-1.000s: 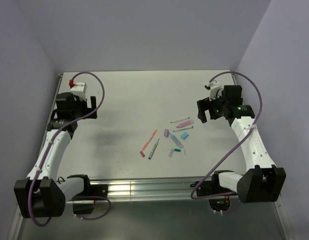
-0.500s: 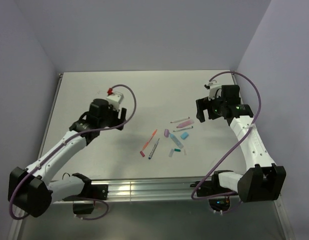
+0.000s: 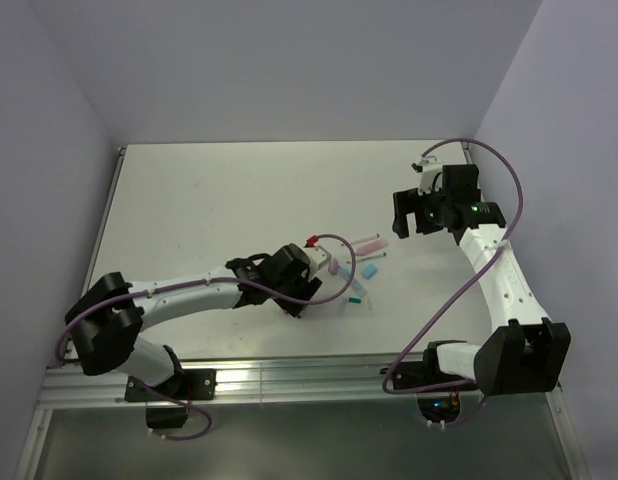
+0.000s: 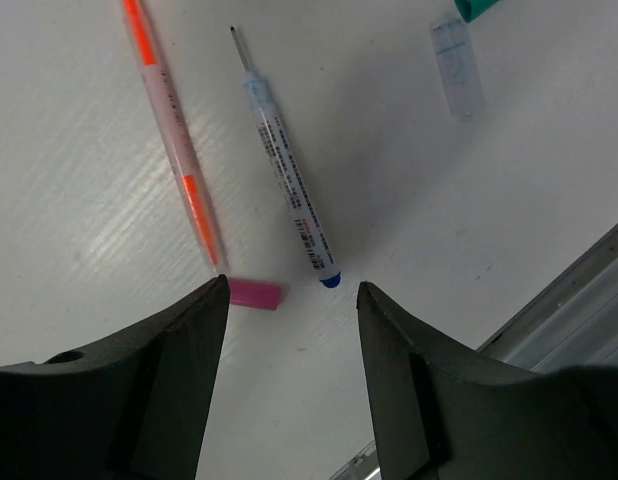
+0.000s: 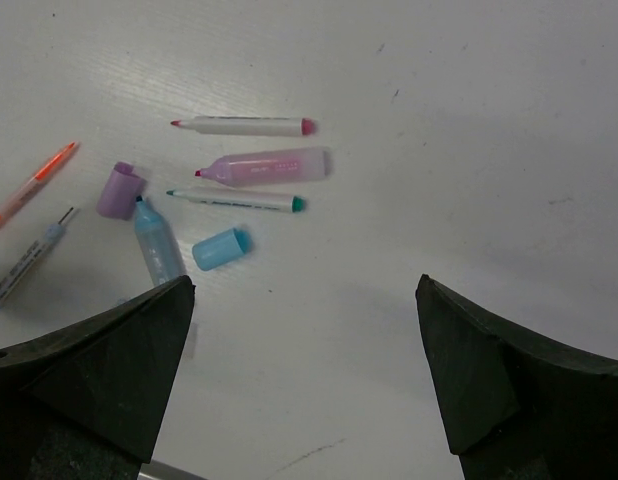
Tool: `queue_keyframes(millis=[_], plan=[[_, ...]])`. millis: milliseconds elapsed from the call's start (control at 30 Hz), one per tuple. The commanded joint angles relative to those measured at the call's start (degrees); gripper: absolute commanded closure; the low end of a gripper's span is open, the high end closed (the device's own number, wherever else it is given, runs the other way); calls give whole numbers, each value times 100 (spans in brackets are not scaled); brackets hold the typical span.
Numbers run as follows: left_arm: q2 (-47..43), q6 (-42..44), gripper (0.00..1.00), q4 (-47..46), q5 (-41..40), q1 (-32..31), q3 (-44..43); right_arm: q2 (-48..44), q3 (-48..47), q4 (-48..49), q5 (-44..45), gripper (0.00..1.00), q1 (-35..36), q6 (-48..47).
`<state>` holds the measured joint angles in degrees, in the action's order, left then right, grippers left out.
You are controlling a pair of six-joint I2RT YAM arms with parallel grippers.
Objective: Insert the pens into the pen caps
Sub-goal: Pick up the pen from the center of the board.
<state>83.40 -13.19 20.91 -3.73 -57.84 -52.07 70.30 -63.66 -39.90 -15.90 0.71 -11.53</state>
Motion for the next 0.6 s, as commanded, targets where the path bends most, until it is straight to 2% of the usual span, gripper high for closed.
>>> queue_keyframes(millis=[0,200,567], plan=[[369,-201,40,124,-84,-130,-417,18,-244,9,8,0,-27,81],[845,-359,41,221,144,-183,-848,115,-226,35,-18,0,-192,19],[1468,-421,44,335,-32,-236,-1103,54,-173,52,-115,0,-370,-16]])
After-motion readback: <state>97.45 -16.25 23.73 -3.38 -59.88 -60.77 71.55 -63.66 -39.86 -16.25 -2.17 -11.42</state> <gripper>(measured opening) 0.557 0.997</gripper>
